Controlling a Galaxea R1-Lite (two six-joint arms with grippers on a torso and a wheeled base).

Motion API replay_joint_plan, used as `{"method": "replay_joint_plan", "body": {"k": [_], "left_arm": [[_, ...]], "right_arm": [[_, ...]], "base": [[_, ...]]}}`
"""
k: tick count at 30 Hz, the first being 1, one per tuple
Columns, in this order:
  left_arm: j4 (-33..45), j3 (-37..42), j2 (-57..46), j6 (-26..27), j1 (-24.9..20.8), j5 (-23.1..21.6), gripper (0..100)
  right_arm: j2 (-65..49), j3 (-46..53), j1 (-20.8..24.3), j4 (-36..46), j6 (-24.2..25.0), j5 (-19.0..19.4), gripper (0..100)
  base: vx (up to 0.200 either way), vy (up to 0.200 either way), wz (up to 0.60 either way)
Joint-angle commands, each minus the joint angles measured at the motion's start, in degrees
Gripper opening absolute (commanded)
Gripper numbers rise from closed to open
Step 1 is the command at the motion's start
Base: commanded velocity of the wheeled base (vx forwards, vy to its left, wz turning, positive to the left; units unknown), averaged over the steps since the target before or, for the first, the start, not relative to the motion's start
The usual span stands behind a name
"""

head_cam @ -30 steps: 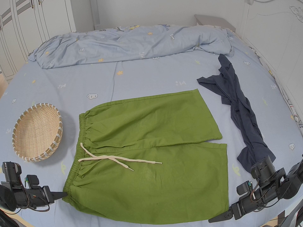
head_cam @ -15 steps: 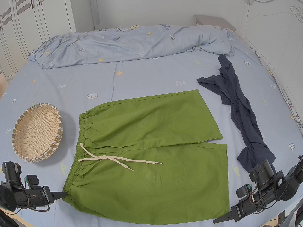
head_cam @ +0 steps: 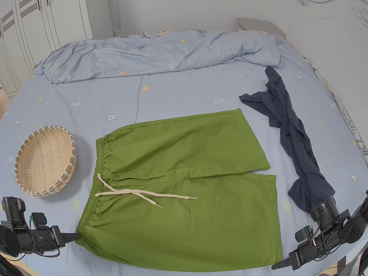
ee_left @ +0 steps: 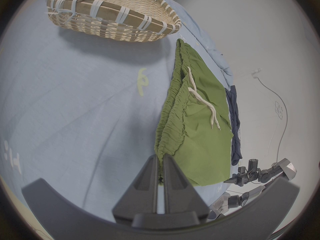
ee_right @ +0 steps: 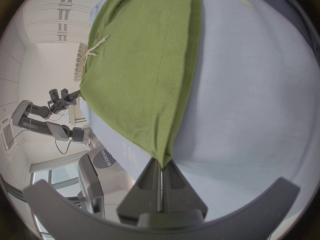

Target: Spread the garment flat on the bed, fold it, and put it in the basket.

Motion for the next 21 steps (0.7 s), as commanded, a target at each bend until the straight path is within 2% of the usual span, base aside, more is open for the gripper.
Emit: {"method": "replay_joint_plan", "body": {"k": [1,15,16,21], "left_arm": [[-0.07,0.99,-0.03,-0.01,0.14,0.06,0],[-0.07,0.99,-0.03,-0.01,0.14,0.15,0],[-0.07,0.99,-0.12,-0.01,0.14,0.15,0],[-0.07,0.99,-0.03,-0.01,0.14,0.06,0]], "right_arm": [[-1.04,0.24,-0.57,-0.04,0.08,0.10,0],[-2.80,0.68,-0.57,0.14,0.26,-0.08,0],[-2.71,0.59,-0.66,0.14,0.17,0.01,100],[-2.80,0.42,-0.75,-0.04,0.44,0.19,100]], "base": [[0.000,0.000,0.00],[0.000,0.000,0.00],[0.000,0.000,0.00],[0.000,0.000,0.00]]}}
